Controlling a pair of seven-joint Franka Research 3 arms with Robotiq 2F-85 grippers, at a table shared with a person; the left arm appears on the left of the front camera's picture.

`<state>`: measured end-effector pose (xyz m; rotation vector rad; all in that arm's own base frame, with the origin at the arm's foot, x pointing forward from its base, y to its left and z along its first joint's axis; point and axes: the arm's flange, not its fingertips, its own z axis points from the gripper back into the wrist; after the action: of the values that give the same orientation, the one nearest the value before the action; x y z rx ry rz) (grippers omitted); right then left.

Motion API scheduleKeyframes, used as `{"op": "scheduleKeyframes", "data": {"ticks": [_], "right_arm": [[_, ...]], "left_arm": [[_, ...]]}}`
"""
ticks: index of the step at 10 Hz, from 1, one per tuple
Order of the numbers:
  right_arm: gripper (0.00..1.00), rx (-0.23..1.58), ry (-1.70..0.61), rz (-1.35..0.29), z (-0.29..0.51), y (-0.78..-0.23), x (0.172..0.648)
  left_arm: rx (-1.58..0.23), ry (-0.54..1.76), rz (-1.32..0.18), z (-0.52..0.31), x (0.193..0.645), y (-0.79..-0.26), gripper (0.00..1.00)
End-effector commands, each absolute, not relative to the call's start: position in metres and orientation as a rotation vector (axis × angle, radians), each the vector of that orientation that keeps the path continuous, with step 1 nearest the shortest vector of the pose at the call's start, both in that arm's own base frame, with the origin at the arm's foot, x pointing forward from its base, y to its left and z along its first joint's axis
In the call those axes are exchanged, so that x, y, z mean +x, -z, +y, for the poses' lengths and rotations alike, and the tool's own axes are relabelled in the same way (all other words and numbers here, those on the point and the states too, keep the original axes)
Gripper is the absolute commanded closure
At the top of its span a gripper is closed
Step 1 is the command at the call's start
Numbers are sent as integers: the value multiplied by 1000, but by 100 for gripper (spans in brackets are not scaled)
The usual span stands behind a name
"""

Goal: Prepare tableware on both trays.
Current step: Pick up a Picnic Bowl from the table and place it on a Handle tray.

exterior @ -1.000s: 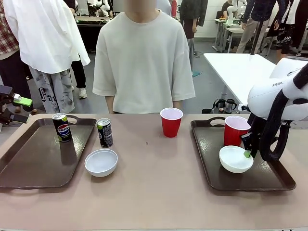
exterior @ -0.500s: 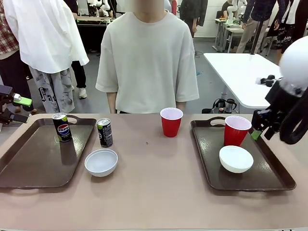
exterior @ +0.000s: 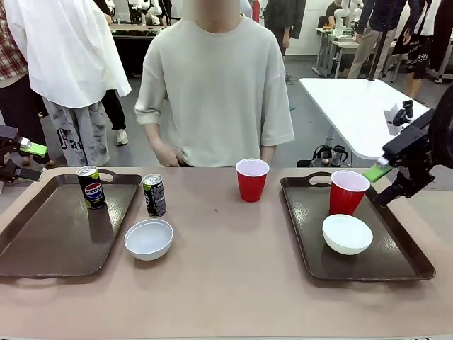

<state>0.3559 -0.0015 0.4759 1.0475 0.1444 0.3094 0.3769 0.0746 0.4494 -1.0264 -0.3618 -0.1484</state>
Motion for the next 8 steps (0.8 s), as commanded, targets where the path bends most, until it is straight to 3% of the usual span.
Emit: {"op": "scheduleKeyframes", "data": {"ticks": [1,3,4,8], "right_arm": [[0,1254,-116,94,-11,-464,361],[0,1336,-23,-39,-7,-453,363],[0,1263,-153,110,-18,-463,363],[0,1263,-153,110,-18,-463,363]], "left_arm": [[-1045,158,-379,75,378,-450,0],[-1045,158,-379,75,378,-450,0],[-1045,158,-379,75,378,-450,0],[-1045,158,-379,75,378,-450,0]]}}
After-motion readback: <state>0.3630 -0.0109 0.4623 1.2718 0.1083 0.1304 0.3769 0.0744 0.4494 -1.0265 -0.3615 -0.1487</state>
